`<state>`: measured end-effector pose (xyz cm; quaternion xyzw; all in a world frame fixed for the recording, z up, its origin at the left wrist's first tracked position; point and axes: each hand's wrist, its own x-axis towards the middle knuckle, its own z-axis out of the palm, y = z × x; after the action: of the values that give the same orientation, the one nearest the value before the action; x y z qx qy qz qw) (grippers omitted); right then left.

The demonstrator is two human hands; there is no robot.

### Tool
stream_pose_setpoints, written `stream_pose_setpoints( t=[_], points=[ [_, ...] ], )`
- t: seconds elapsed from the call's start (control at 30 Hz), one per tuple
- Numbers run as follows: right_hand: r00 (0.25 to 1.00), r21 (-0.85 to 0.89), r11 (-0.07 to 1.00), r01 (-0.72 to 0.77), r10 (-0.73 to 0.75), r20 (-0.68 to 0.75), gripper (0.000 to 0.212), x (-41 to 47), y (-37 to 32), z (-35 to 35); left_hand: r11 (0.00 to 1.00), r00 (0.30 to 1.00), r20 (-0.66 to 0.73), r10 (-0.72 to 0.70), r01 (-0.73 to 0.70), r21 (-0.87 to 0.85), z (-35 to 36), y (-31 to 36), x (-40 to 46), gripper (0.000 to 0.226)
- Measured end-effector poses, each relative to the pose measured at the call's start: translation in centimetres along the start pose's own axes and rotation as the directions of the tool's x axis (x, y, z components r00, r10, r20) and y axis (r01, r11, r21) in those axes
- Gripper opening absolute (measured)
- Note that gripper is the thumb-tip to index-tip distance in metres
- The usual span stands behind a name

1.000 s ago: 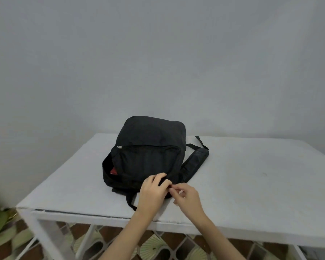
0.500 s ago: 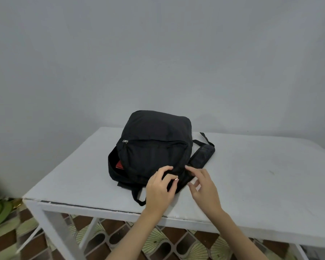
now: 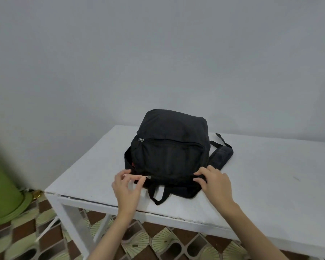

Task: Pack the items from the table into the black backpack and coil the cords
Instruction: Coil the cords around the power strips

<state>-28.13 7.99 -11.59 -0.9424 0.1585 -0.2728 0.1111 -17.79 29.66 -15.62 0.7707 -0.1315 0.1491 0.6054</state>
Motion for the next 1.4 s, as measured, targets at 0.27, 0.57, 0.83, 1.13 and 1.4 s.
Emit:
stream_pose_setpoints(
  t=[0.27, 0.57, 0.83, 1.13, 1.4],
  points=[
    [0.955, -0.044, 0.980, 0.194, -0.178, 0.239, 0.057, 2.3, -11.8, 0.8, 0.999, 0.977, 0.213, 0.020, -0.012, -0.037, -3.7, -0.9, 3.7, 0.023],
    [0.969, 0.205, 0.977, 0.057, -0.104, 0.226, 0.015, 3.2, -11.6, 5.9, 0.997, 0.955, 0.289, -0.058, 0.069, -0.029, -2.7, -1.6, 8.4, 0.032],
    [0.983, 0.469, 0.881, -0.062, -0.029, 0.184, 0.024, 3.7, -10.0, 6.1, 0.985, 0.824, 0.558, -0.097, 0.161, -0.066, -4.8, -0.7, 11.2, 0.011],
    [0.968, 0.388, 0.890, 0.239, -0.185, -0.172, 0.027, 1.8, -10.0, 8.4, 0.931, 0.902, 0.338, -0.269, 0.334, -0.149, -4.1, -4.4, 14.5, 0.011],
    [0.982, 0.397, 0.909, 0.125, -0.171, 0.082, 0.025, 2.8, -9.8, 6.9, 0.982, 0.933, 0.321, -0.161, 0.118, 0.150, 1.3, -4.6, 23.2, 0.008]
  ],
)
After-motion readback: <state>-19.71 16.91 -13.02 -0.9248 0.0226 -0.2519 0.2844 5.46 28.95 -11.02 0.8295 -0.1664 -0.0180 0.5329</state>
